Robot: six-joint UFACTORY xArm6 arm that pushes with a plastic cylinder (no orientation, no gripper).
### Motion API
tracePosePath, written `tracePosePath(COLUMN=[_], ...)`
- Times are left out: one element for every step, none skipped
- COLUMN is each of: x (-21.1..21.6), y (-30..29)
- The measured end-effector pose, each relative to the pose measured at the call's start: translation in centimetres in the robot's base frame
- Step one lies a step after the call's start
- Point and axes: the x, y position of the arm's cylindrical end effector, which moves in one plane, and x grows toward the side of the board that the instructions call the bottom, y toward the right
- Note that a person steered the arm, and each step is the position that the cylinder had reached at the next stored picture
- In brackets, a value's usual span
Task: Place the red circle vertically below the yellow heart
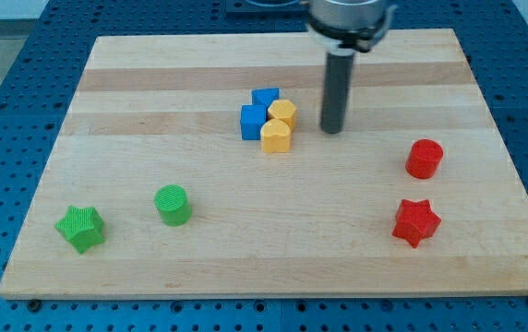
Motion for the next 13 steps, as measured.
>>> tracePosePath(x=[0.0,0.9,2.8,4.3,6.0,6.8,6.3,4.9,4.7,4.7,4.9,5.9,8.1], y=[6.8,12.4,13.6,13.6,13.4,11.9,9.3,7.3,4.9,2.0,-0.7,-1.4,-1.6])
